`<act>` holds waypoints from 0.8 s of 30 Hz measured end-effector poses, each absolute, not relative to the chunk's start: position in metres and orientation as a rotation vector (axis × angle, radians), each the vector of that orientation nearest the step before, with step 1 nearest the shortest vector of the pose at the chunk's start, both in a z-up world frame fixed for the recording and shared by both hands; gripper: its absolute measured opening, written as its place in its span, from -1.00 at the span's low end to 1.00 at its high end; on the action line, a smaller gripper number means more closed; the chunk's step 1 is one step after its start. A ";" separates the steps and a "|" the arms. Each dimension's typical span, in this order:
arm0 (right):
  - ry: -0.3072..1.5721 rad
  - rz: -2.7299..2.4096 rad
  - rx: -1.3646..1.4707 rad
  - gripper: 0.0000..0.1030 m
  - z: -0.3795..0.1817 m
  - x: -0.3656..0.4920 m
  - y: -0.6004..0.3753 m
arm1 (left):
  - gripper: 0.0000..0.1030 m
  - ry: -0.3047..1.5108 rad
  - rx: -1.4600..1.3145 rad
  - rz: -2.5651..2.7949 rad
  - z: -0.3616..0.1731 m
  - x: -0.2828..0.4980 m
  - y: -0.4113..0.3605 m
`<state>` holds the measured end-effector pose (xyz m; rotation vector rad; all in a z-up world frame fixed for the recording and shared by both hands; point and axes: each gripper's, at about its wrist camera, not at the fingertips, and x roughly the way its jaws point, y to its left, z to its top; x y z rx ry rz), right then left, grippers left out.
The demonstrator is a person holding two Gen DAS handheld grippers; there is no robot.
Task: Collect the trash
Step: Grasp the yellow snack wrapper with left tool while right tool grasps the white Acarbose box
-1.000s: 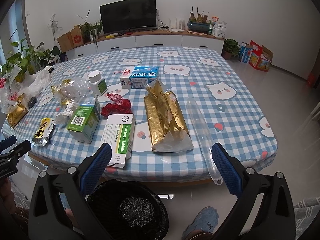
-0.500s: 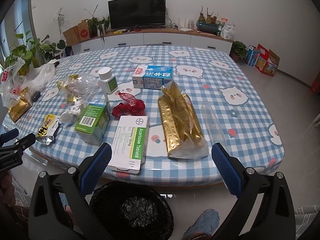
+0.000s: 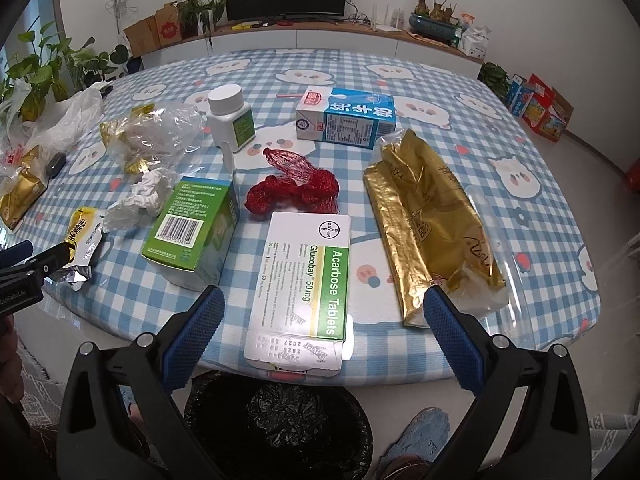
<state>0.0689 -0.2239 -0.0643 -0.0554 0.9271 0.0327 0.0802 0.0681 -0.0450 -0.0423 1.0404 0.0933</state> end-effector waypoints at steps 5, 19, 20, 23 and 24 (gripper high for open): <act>0.948 0.015 -0.053 0.85 -0.077 0.078 -0.221 | 0.87 1.077 -0.043 0.091 -0.059 0.097 0.070; 1.006 0.001 -0.039 0.59 -0.098 0.091 -0.216 | 0.44 1.166 -0.054 0.087 -0.082 0.114 0.072; 1.009 0.002 -0.038 0.54 -0.099 0.091 -0.216 | 0.42 1.165 -0.047 0.091 -0.082 0.114 0.072; 1.022 0.002 -0.031 0.41 -0.103 0.094 -0.215 | 0.31 1.172 -0.041 0.094 -0.081 0.112 0.071; 1.027 0.002 -0.029 0.36 -0.104 0.095 -0.216 | 0.25 1.175 -0.040 0.094 -0.081 0.112 0.071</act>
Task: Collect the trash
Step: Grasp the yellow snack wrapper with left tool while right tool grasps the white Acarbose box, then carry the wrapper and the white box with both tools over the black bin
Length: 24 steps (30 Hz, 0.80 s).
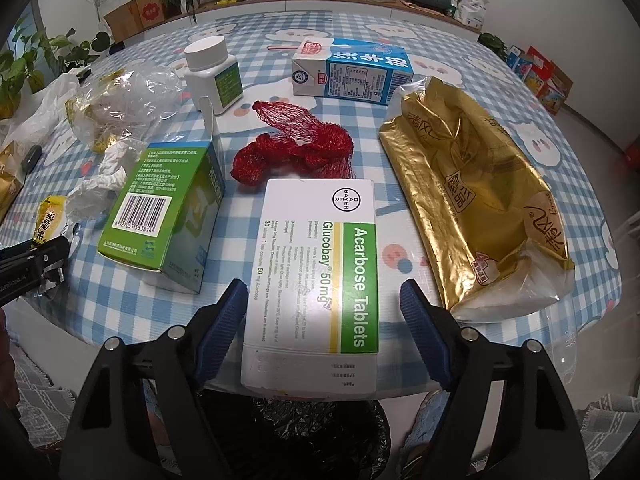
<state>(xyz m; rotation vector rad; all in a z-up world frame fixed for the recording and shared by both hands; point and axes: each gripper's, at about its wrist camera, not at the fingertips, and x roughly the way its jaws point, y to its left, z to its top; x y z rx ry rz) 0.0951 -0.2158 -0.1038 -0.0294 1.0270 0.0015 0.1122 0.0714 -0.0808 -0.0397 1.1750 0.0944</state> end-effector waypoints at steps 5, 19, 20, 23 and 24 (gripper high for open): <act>1.038 0.012 -0.019 0.19 -0.108 0.096 -0.216 | 0.13 1.190 -0.037 0.098 -0.079 0.109 0.069; 1.025 0.022 -0.007 0.12 -0.105 0.090 -0.216 | -0.55 1.167 -0.098 0.053 -0.071 0.103 0.067; 1.022 0.023 -0.007 0.12 -0.104 0.090 -0.216 | -0.55 1.162 -0.096 0.049 -0.069 0.102 0.066; 1.015 0.025 -0.007 0.12 -0.100 0.087 -0.217 | -0.57 1.141 -0.090 0.048 -0.064 0.101 0.065; 1.013 0.024 -0.008 0.12 -0.099 0.086 -0.218 | -0.57 1.135 -0.089 0.047 -0.062 0.100 0.064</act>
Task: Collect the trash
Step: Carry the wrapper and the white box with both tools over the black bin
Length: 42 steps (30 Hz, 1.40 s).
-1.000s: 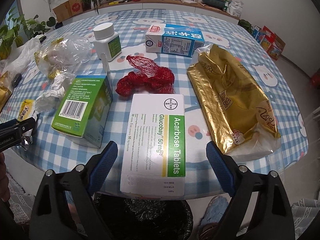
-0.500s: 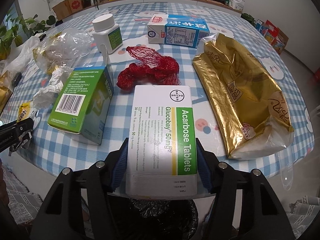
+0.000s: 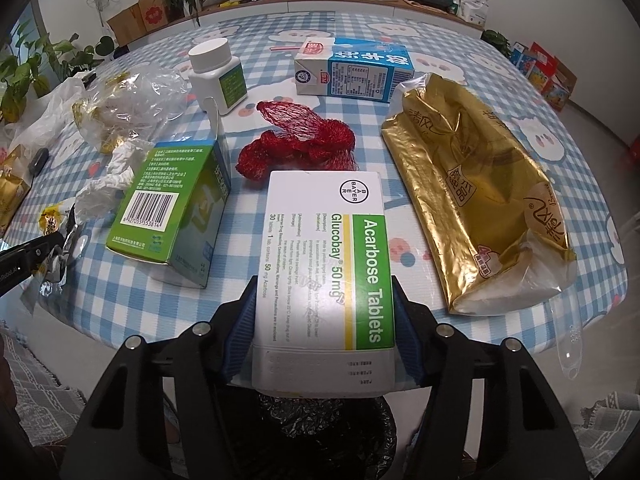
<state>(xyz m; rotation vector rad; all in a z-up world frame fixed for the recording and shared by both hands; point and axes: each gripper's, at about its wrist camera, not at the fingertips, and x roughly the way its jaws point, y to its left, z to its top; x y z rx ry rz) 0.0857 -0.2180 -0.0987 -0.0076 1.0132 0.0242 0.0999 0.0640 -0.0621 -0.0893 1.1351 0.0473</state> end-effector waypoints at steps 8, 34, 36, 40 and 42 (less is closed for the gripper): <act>0.988 0.024 -0.013 0.12 -0.090 0.075 -0.217 | -0.57 1.085 -0.089 0.036 -0.047 0.089 0.060; 0.866 0.067 -0.007 0.12 -0.029 -0.042 -0.215 | -0.57 0.972 -0.124 -0.001 -0.001 -0.042 0.047; 0.863 0.073 -0.010 0.12 -0.029 -0.053 -0.214 | -0.57 0.975 -0.128 -0.003 -0.003 -0.051 0.046; 0.866 0.090 -0.008 0.12 -0.035 -0.073 -0.211 | -0.57 0.988 -0.127 -0.005 -0.013 -0.070 0.043; 0.876 0.087 -0.017 0.12 -0.042 -0.082 -0.208 | -0.57 0.999 -0.126 -0.008 -0.023 -0.079 0.042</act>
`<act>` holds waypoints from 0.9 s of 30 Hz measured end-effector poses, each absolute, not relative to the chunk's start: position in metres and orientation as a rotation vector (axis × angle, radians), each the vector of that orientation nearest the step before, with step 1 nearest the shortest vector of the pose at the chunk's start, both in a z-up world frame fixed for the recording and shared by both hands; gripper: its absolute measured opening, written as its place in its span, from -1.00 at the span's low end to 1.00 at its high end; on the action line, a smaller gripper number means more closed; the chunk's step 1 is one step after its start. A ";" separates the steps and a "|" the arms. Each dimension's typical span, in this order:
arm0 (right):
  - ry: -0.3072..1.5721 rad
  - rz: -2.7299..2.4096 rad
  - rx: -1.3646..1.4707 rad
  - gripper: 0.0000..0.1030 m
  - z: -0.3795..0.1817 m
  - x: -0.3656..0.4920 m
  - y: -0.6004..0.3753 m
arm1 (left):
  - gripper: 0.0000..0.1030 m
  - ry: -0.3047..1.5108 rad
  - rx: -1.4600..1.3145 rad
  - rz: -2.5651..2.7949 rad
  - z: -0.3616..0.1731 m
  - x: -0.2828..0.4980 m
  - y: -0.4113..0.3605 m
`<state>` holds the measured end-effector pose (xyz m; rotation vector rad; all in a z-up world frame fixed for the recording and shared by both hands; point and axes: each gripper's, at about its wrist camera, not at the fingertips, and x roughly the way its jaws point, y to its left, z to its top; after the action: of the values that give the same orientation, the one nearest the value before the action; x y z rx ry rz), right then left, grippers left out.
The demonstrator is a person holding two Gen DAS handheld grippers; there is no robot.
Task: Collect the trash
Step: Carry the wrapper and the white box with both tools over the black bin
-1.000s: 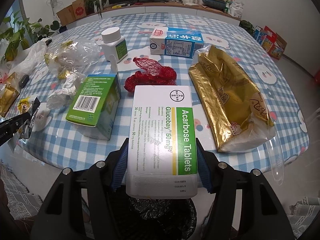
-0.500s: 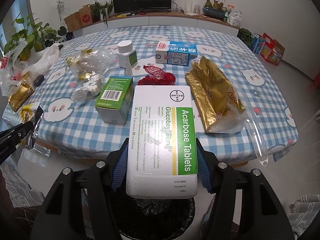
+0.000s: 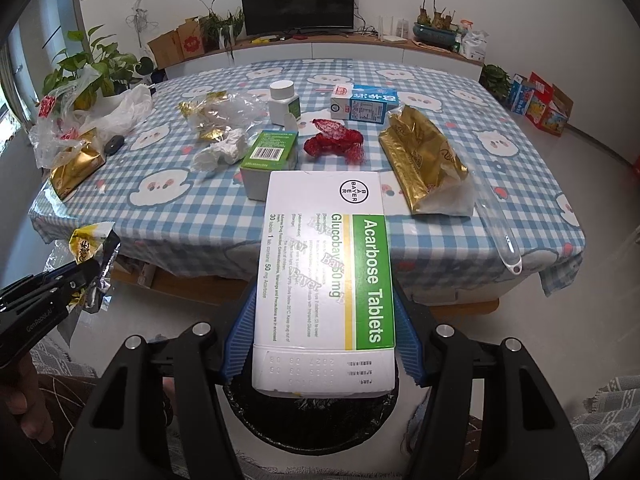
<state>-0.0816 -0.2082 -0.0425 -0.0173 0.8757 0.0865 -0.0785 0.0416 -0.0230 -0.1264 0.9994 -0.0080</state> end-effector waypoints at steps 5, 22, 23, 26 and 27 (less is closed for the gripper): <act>0.905 0.096 -0.027 0.12 -0.066 -0.099 -0.199 | -0.57 1.060 -0.137 -0.010 -0.063 -0.090 0.041; 1.033 0.082 -0.074 0.12 -0.167 -0.088 -0.184 | -0.57 1.135 -0.119 -0.007 -0.153 -0.100 0.027; 1.039 0.081 -0.074 0.12 -0.171 -0.088 -0.184 | -0.57 1.141 -0.119 -0.008 -0.156 -0.099 0.026; 1.056 0.086 -0.073 0.12 -0.183 -0.085 -0.185 | -0.57 1.157 -0.110 -0.004 -0.169 -0.096 0.025; 1.064 0.092 -0.066 0.12 -0.188 -0.084 -0.185 | -0.57 1.163 -0.106 0.000 -0.173 -0.096 0.026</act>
<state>-0.0836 -0.1849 -0.1885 -0.0663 1.0640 0.0915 -0.0956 0.0261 -0.1727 -0.1061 1.1632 -0.0001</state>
